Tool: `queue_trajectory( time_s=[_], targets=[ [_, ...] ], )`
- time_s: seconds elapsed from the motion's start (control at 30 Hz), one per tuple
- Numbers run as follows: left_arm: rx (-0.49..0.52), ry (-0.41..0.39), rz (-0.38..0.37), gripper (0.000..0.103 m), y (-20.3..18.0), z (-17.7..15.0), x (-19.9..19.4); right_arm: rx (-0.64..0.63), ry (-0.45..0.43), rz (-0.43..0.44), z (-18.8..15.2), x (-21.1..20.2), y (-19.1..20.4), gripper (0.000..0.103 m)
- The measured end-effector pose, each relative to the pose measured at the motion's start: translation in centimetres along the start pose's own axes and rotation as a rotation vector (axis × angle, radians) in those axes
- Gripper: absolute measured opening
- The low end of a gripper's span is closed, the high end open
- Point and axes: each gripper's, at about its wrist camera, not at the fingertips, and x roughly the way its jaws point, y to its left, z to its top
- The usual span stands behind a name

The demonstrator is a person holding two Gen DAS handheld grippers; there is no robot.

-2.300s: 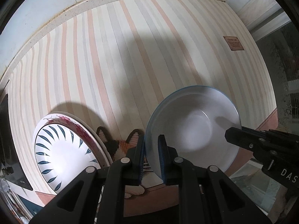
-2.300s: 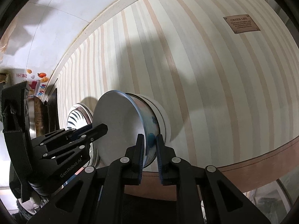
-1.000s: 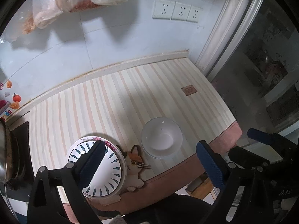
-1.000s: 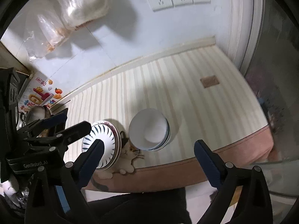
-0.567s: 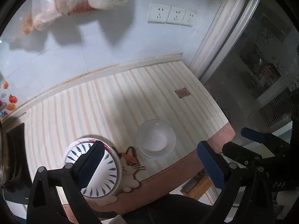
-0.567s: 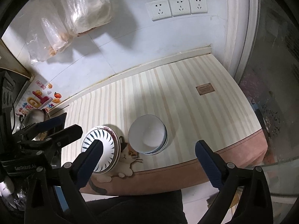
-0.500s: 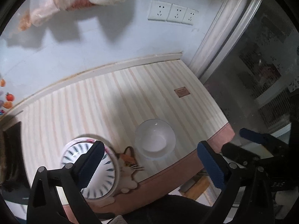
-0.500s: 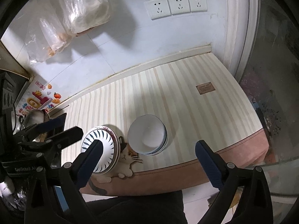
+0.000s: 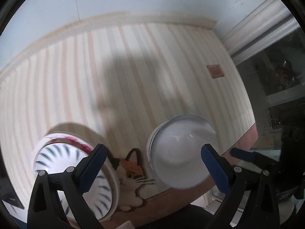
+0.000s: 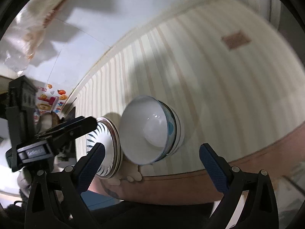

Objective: Organize plates and bowls
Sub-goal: 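Grasp the nested bowl stack from both sides with both tools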

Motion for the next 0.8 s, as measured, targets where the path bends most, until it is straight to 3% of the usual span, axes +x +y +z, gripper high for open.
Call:
queue_trajectory(
  time_s=[0.4,0.43,0.5,0.63,0.8],
  targets=[
    [-0.074,0.232,-0.076,0.098,1.4,1.7,9.0,0.046,0.139,0.174,2.0,9.9,-4.8,0.100],
    [-0.076,0.247,-0.082,0.096,1.5,1.7,9.5,0.046,0.150,0.178,2.1,10.4,-4.9,0.098],
    [-0.075,0.266,-0.106,0.081,1.4,1.7,10.1,0.057,0.177,0.214,2.4,11.5,-5.2,0.092],
    [-0.091,0.260,-0.161,0.074,1.4,1.8,10.5,0.073,0.221,0.215,2.6,13.3,-5.6,0.077],
    [-0.101,0.262,-0.212,0.057,1.1,1.7,10.5,0.097,0.224,0.210,3.0,14.5,-6.0,0.067]
  ],
)
